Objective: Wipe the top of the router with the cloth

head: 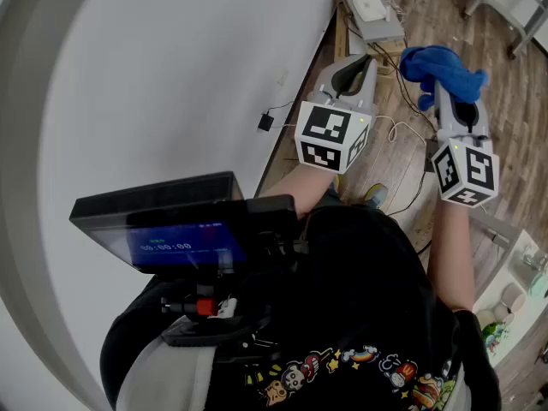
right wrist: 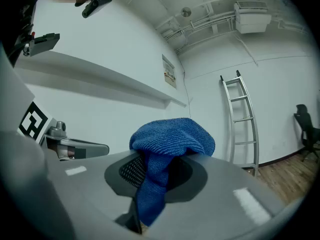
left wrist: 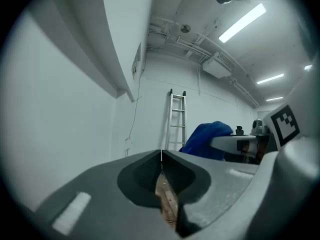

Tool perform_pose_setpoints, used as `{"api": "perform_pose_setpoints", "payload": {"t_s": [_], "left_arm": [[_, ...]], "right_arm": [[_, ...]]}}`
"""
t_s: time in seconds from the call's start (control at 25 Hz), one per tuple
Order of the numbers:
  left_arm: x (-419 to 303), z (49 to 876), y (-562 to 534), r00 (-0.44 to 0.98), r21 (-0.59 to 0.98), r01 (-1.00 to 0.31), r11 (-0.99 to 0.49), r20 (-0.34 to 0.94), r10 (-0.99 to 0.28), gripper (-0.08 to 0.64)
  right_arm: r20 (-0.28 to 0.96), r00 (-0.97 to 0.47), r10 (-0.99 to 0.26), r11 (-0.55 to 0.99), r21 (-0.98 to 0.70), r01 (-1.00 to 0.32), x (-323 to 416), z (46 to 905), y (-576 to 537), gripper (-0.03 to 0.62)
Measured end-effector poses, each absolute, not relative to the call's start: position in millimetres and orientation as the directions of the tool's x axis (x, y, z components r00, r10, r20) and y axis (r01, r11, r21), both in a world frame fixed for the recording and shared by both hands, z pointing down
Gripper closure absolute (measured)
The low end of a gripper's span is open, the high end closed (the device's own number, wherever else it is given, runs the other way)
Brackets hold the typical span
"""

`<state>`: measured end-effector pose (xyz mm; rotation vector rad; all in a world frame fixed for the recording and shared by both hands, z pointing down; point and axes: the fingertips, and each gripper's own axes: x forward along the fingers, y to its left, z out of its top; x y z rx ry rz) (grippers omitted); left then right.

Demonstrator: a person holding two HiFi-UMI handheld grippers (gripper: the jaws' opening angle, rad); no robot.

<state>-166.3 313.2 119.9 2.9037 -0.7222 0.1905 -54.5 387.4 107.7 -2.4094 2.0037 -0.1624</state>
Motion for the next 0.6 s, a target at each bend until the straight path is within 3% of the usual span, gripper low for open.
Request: {"api": "perform_pose_setpoints", "payload": {"t_s": [0.6], "left_arm": [[-114,114,335,0.879,0.113,-0.468,-0.876,0.157,-0.450,0.558]], "right_arm": [[0.085,0.158,-0.984,-0.165,-0.074,-0.984,-12,108,412,0.486]]}}
